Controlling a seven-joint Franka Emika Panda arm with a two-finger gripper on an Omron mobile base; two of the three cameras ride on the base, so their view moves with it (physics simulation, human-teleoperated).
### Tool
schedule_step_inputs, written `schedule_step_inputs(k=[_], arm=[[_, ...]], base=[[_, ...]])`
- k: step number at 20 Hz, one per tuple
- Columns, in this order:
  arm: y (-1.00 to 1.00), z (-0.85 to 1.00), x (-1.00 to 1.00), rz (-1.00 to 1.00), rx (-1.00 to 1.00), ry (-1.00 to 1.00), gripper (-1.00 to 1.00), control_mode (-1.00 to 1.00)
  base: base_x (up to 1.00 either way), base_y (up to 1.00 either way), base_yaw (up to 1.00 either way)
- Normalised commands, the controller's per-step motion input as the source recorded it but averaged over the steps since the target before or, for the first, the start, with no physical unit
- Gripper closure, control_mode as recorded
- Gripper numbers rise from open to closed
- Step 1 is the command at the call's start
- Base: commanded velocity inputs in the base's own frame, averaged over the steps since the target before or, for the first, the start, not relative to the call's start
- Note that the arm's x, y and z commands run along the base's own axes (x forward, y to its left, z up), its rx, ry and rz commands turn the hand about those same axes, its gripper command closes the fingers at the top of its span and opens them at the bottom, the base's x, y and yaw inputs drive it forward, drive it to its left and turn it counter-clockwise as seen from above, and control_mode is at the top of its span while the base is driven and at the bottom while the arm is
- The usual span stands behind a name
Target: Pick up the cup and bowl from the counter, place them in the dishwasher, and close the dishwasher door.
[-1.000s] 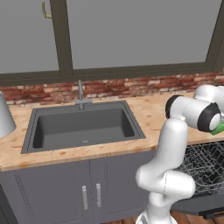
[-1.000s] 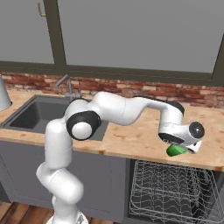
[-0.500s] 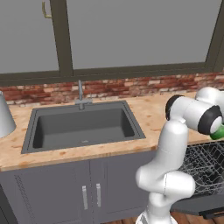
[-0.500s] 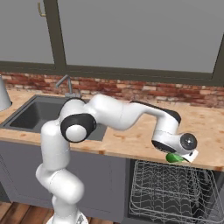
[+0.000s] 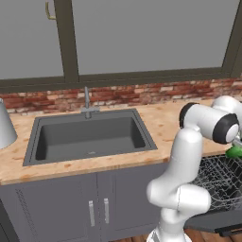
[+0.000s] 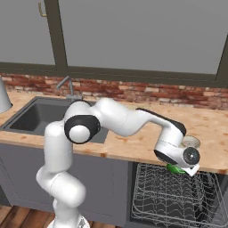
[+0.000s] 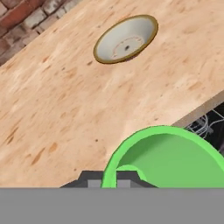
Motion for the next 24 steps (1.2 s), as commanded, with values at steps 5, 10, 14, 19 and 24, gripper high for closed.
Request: schedule_step_inputs(k=[5,10,14,19,24], arm=[[-0.11,-0.27,-0.26,0.0,0.1,-0.01,1.0,-1.0],[-0.06,-0.27,-0.14,0.0,0.06,-0.02,1.0,-1.0],[-0.02,-0.31,-0.08,0.0,0.03,-0.03,1.0,-1.0],[-0.01,-0.36,-0.01,0.0,0.0,-0.04,1.0,-1.0],[-0.01,-0.35,0.0,-0.01,0.0,-0.04,1.0,-1.0]], base=[[0.0,0.0,0.0],[0.0,0.0,0.0],[0.0,0.0,0.0],[0.0,0.0,0.0],[0.0,0.0,0.0]])
